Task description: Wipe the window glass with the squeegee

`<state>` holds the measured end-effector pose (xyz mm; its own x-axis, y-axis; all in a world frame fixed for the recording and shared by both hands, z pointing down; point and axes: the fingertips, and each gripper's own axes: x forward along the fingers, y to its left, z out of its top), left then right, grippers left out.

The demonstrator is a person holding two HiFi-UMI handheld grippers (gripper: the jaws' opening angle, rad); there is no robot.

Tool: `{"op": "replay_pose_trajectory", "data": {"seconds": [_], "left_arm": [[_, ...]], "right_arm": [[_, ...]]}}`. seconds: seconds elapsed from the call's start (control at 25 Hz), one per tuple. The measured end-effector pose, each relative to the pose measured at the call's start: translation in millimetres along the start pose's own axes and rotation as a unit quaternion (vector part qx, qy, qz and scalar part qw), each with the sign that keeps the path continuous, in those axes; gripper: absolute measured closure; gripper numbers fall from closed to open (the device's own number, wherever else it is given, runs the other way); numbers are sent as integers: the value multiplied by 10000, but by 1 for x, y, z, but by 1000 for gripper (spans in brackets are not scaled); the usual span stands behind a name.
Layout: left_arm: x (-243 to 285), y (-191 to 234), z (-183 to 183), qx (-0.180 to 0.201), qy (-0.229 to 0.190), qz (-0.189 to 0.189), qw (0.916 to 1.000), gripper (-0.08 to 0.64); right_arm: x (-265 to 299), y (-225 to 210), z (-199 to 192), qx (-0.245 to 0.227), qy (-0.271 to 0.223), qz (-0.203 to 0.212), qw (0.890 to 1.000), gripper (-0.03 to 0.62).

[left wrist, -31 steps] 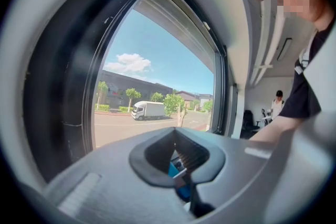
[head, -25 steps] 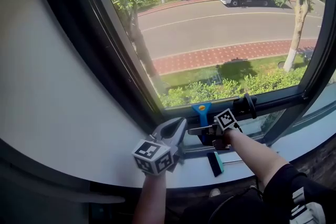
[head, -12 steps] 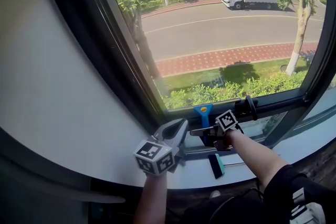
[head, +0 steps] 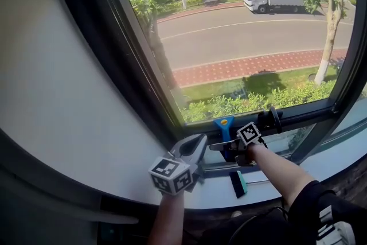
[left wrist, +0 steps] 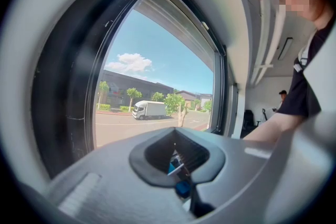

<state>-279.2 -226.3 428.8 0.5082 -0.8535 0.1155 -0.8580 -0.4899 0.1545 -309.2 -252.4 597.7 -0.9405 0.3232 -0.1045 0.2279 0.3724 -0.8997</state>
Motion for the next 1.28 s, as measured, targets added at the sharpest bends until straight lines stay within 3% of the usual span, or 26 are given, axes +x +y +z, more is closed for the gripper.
{"op": "replay_pose_trajectory", "data": {"seconds": [0.36,0.68,0.8,0.92,1.12,1.28], "left_arm": [[-1,-4,-9,-169,29,-57,9998,557],[13,-33,-7,-177,-150,-533,9983,558],[24,-43,-15,-153,-275,-657,9973,558],[43,-57,-22,-113,-211,-851,9961,557],[64,-94,-24,165,-296,-1269,9913,557],[85,-137,-19,388,-362,-1650,9849,558]], "right_arm": [[-6,28,9,-428,79,14,9991,586],[-27,99,10,-1514,292,11,9880,586],[-51,127,17,-2048,74,12,9788,586],[-89,153,18,-2481,-300,-240,9680,586],[-145,198,2,-3203,-643,-501,9438,586],[-195,232,-11,-3743,-1093,-657,9185,586]]}}
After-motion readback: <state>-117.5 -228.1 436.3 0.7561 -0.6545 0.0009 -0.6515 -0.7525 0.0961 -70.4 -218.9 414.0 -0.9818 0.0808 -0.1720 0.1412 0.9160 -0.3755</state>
